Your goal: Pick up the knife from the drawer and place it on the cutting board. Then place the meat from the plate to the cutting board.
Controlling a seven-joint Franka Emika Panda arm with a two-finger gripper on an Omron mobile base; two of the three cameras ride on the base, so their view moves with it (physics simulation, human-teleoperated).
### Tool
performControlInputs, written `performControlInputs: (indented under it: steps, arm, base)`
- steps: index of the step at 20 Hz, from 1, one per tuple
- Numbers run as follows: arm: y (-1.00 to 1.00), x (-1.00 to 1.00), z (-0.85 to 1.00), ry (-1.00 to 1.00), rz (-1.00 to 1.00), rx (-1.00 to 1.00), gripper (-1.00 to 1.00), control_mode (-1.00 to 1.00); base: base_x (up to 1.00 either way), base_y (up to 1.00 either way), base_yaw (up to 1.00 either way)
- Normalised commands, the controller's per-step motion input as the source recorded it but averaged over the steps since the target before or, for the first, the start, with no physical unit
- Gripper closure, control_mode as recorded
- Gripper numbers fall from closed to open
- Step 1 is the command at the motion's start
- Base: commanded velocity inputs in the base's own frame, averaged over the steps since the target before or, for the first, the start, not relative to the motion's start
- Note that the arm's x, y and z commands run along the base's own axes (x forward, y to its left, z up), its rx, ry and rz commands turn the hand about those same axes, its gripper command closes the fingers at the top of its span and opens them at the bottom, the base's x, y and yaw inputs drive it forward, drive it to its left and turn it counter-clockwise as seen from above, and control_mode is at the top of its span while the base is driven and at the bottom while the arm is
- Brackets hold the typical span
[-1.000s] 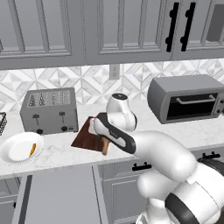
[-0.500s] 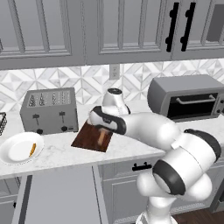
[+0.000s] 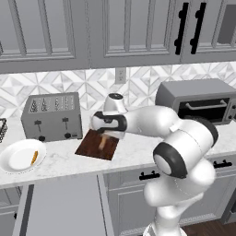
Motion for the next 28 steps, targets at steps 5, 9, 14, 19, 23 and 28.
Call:
performControlInputs:
  steps: [5, 9, 14, 19, 23, 28]
  arm:
    - [0.18, 0.26, -0.36, 0.00, 0.00, 0.00, 1.00, -1.00]
    - [0.00, 0.05, -0.46, 0.00, -0.01, 0.00, 1.00, -1.00]
    - [0.00, 0.14, -0.40, 0.00, -0.01, 0.00, 1.00, -1.00]
    - [0.00, 0.19, -0.22, 0.00, -0.01, 0.00, 1.00, -1.00]
    - [0.00, 0.29, 0.00, 0.02, 0.00, -0.01, 1.00, -1.00]
    - [0.00, 0.42, 0.00, 0.05, 0.00, 0.00, 1.00, -1.00]
  base:
    - [0.00, 0.00, 0.00]
    - [0.00, 0.00, 0.00]
    - [0.00, 0.00, 0.00]
    - [0.00, 0.00, 0.00]
    - [0.00, 0.00, 0.00]
    - [0.00, 0.00, 0.00]
